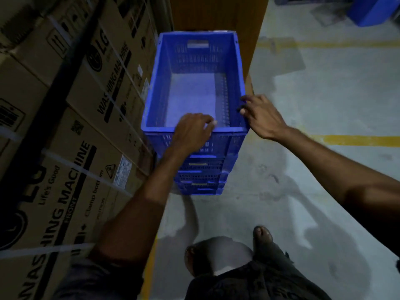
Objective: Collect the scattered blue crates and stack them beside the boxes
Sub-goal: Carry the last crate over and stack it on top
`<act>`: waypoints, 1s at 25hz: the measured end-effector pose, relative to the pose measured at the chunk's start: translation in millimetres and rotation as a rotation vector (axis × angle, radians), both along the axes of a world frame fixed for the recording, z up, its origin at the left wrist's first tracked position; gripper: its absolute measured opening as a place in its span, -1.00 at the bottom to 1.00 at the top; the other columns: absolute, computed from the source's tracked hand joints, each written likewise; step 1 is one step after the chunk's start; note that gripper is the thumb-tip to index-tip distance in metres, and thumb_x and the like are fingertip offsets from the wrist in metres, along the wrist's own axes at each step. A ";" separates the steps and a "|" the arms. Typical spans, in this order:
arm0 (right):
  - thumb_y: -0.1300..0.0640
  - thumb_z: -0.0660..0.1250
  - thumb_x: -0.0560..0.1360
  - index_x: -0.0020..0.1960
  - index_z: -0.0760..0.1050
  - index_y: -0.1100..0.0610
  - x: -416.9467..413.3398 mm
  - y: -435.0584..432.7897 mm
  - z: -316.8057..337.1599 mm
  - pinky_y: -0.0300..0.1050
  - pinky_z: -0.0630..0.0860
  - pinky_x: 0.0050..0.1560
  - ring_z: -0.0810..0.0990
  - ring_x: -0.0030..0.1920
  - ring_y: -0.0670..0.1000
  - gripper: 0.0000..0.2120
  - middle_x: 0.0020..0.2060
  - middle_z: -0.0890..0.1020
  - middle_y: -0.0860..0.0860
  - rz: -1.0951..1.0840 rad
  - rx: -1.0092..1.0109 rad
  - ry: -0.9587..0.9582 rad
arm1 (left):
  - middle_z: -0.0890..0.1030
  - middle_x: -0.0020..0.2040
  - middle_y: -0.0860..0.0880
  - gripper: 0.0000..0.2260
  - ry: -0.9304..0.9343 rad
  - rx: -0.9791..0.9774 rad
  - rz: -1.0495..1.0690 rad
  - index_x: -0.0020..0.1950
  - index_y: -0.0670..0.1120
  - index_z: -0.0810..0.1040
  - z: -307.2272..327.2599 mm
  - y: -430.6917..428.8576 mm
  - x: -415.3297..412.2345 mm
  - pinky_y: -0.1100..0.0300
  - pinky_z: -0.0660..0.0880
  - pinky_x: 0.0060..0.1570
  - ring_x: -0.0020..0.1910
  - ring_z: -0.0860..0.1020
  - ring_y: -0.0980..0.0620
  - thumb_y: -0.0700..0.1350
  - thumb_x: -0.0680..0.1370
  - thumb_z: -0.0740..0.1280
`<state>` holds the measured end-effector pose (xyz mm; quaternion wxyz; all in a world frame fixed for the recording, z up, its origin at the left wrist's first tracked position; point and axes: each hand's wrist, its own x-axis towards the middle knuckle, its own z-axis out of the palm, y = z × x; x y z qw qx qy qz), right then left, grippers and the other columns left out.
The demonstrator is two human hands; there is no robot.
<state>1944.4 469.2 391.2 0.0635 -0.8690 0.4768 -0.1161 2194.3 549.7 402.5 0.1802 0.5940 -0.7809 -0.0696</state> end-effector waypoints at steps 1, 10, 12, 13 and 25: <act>-0.11 -0.05 0.63 0.20 0.58 0.08 -4.3 -8.1 -2.7 0.05 0.35 0.33 0.46 0.26 0.19 -0.51 0.32 0.53 0.04 0.047 -0.008 0.013 | 0.65 -0.22 -0.15 -0.57 0.057 0.054 0.007 -0.17 -0.09 0.58 2.8 0.7 -24.9 -0.07 0.51 -0.13 -0.18 0.59 -0.23 0.12 0.66 0.08; -0.15 -0.03 0.67 0.13 0.55 0.05 -25.0 -92.9 -15.9 0.04 0.37 0.19 0.51 0.12 0.14 -0.56 0.19 0.57 0.00 0.514 0.065 -0.096 | 0.60 -0.33 -0.18 -0.56 0.043 0.128 0.495 -0.25 -0.11 0.55 -24.3 -8.8 -92.2 0.03 0.43 -0.25 -0.14 0.63 -0.23 0.16 0.63 0.16; -0.10 0.03 0.67 0.27 0.53 0.06 -32.3 -97.9 -18.0 0.04 0.35 0.31 0.49 0.29 0.12 -0.60 0.36 0.50 0.03 0.619 0.166 -0.175 | 0.66 -0.27 -0.18 -0.50 -0.033 0.101 0.596 -0.23 -0.10 0.63 -19.1 -5.0 -100.7 0.01 0.49 -0.21 -0.12 0.65 -0.23 0.19 0.62 0.09; -0.06 0.07 0.67 0.35 0.49 0.08 -35.7 -105.0 -15.6 0.03 0.32 0.36 0.44 0.36 0.11 -0.61 0.44 0.43 0.05 0.644 0.184 -0.203 | 0.68 -0.24 -0.15 -0.47 -0.081 0.071 0.628 -0.21 -0.08 0.66 -14.4 -4.1 -108.1 0.01 0.51 -0.17 -0.10 0.65 -0.22 0.20 0.61 0.04; 0.44 0.20 0.47 0.60 -0.20 -0.22 -58.7 -173.7 -15.5 0.16 0.41 -0.43 0.52 -0.21 0.27 -0.03 0.62 -0.19 -0.08 0.986 0.062 0.057 | 0.65 0.13 -0.11 -0.66 -0.005 0.063 0.974 0.03 -0.01 0.62 -21.8 -14.3 -207.5 -0.12 0.22 0.41 0.35 0.45 -0.15 0.06 0.70 0.09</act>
